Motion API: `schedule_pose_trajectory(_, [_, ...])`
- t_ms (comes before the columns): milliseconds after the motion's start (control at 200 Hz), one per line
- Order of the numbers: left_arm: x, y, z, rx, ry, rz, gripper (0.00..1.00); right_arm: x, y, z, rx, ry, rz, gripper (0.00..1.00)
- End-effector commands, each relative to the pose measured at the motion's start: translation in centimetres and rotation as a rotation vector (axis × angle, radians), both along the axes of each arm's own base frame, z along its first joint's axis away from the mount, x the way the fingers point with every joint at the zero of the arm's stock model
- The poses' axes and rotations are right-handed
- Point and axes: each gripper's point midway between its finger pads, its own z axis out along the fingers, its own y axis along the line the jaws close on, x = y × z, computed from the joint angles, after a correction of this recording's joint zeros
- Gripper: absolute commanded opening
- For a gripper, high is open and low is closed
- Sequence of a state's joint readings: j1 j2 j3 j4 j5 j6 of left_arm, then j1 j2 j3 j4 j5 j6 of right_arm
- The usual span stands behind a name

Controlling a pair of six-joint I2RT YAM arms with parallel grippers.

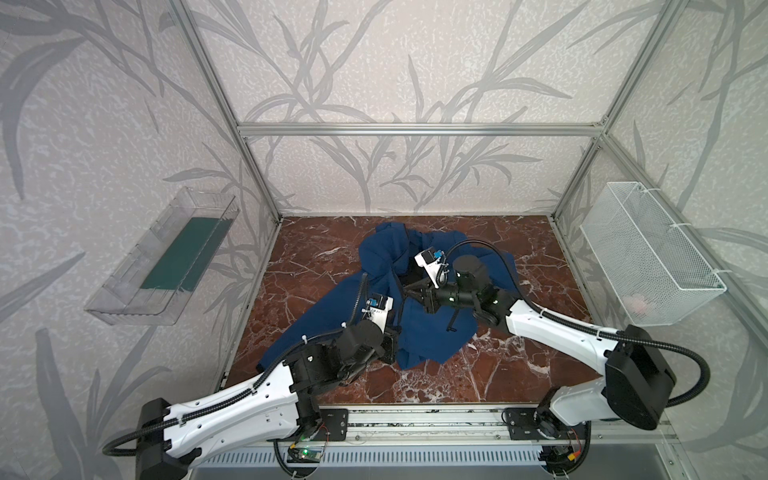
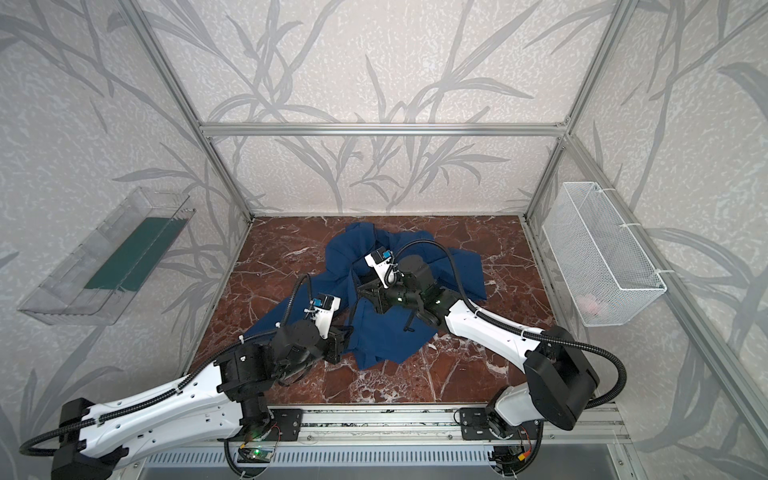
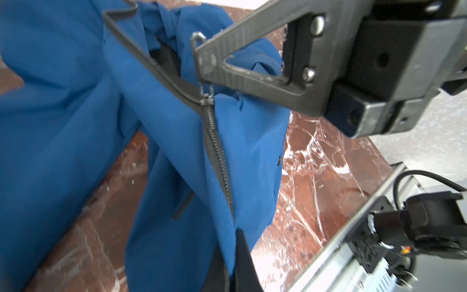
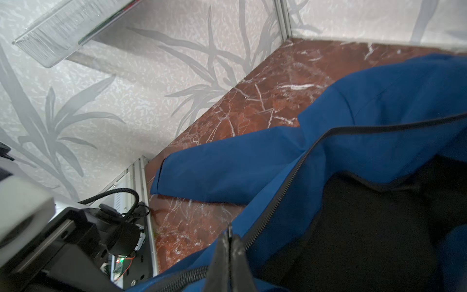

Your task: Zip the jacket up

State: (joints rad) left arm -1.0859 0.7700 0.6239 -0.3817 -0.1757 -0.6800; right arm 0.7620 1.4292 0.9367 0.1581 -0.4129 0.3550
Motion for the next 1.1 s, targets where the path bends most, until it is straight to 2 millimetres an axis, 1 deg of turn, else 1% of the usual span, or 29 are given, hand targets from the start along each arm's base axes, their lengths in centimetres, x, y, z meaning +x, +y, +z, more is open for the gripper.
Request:
schedule_pose_trajectory(0, [-5.2,2.5,-5.0,0.1,0.267,-0.063,0.0,2.5,-4.1,-1.6,-0.089,0.006,-0.328,0.0])
schedule_pose_trajectory(90, [-5.9,3.3,-6.9,0.105,0.332,-0.037,0.0,-2.1,-3.7,-5.2,-0.085,0.099,-0.333,0.0])
schedule_pose_trajectory(175, [-6.3,4.0,-8.0,0.124,0.365,-0.012,0.0,-5.3,-3.1,-7.9,-0.083,0.185,-0.317,0.0])
schedule_pose_trajectory(195, [-6.3,4.2,-8.2,0.13,0.37,-0.007,0.0,-5.8,-3.0,-8.5,-0.09,0.194,-0.317,0.0])
schedule_pose_trajectory(215, [-6.3,4.3,-8.5,0.134,0.374,0.001,0.0,-5.9,-3.2,-9.1,-0.097,0.203,-0.329,0.0])
schedule_pose_trajectory(220, [-6.3,4.3,-8.6,0.135,0.375,0.001,0.0,-6.4,-2.9,-9.1,-0.099,0.204,-0.316,0.0])
schedule_pose_trajectory(235, [-6.4,4.3,-8.8,0.137,0.381,0.005,0.0,-7.0,-2.5,-9.5,-0.096,0.207,-0.306,0.0])
schedule_pose_trajectory(315, [-6.3,4.1,-9.9,0.135,0.393,0.008,0.0,-7.3,-1.9,-11.2,-0.068,0.231,-0.311,0.0])
schedule_pose_trajectory(390, [-5.9,3.9,-10.4,0.142,0.388,0.009,0.0,-6.0,-1.8,-13.0,-0.083,0.209,-0.367,0.0])
schedule_pose_trajectory(440, [-5.2,4.1,-10.6,0.17,0.378,0.017,0.0,-4.3,-1.7,-13.7,-0.078,0.157,-0.421,0.0])
schedule_pose_trajectory(495, [-4.0,4.7,-10.7,0.191,0.381,0.051,0.0,-2.3,-1.5,-14.4,-0.068,0.123,-0.464,0.0])
schedule_pose_trajectory(515, [-3.7,4.7,-10.8,0.186,0.391,0.051,0.0,-0.6,-2.1,-14.5,-0.056,0.12,-0.506,0.0])
schedule_pose_trajectory(545, [-3.0,4.8,-10.8,0.167,0.409,0.053,0.0,0.8,-2.0,-14.6,-0.037,0.121,-0.523,0.0])
schedule_pose_trajectory(555, [-2.7,4.8,-10.8,0.158,0.412,0.055,0.0,1.4,-1.9,-14.2,-0.02,0.116,-0.529,0.0])
schedule_pose_trajectory(570, [-2.2,4.9,-10.7,0.15,0.417,0.06,0.0,2.2,-1.9,-14.9,-0.027,0.119,-0.538,0.0])
schedule_pose_trajectory(600, [-1.1,5.1,-10.5,0.131,0.42,0.073,0.0,3.6,-1.7,-15.0,-0.019,0.11,-0.552,0.0])
schedule_pose_trajectory(615, [-0.6,5.2,-10.4,0.125,0.42,0.079,0.0,4.5,-1.4,-14.3,0.01,0.09,-0.553,0.0])
schedule_pose_trajectory(700, [2.6,5.7,-9.3,0.152,0.384,0.069,0.0,8.9,-0.7,-13.3,0.026,0.015,-0.56,0.0])
schedule_pose_trajectory(730, [3.5,5.9,-9.4,0.179,0.395,0.058,0.0,10.3,-0.4,-12.7,0.032,-0.02,-0.553,0.0])
schedule_pose_trajectory(775, [4.8,5.6,-9.2,0.206,0.414,0.025,0.0,11.8,0.0,-11.7,0.043,-0.06,-0.543,0.0])
schedule_pose_trajectory(785, [5.1,5.5,-8.9,0.206,0.413,0.022,0.0,12.1,0.1,-11.6,0.045,-0.065,-0.541,0.0])
schedule_pose_trajectory(800, [5.4,5.5,-9.1,0.221,0.437,0.022,0.0,12.6,0.1,-11.1,0.049,-0.075,-0.542,0.0])
schedule_pose_trajectory(810, [5.4,5.5,-9.4,0.235,0.455,0.02,0.0,12.6,0.2,-11.0,0.051,-0.076,-0.541,0.0])
schedule_pose_trajectory(855, [5.7,5.1,-9.6,0.276,0.502,-0.016,0.0,13.0,0.5,-10.2,0.038,-0.102,-0.529,0.0])
schedule_pose_trajectory(910, [5.5,4.9,-10.5,0.311,0.561,-0.049,0.0,12.7,1.1,-9.2,0.03,-0.121,-0.493,0.0])
schedule_pose_trajectory(925, [5.4,4.9,-10.8,0.316,0.574,-0.052,0.0,12.4,1.0,-9.8,0.001,-0.106,-0.485,0.0])
schedule_pose_trajectory(990, [5.1,4.8,-11.6,0.317,0.591,-0.066,0.0,11.3,1.2,-9.6,-0.025,-0.13,-0.459,0.0])
schedule_pose_trajectory(1030, [5.0,4.9,-11.7,0.314,0.581,-0.059,0.0,10.6,1.3,-9.5,-0.042,-0.16,-0.444,0.0])
schedule_pose_trajectory(1095, [4.7,5.2,-11.6,0.295,0.565,-0.04,0.0,10.3,0.7,-9.4,-0.057,-0.193,-0.459,0.0])
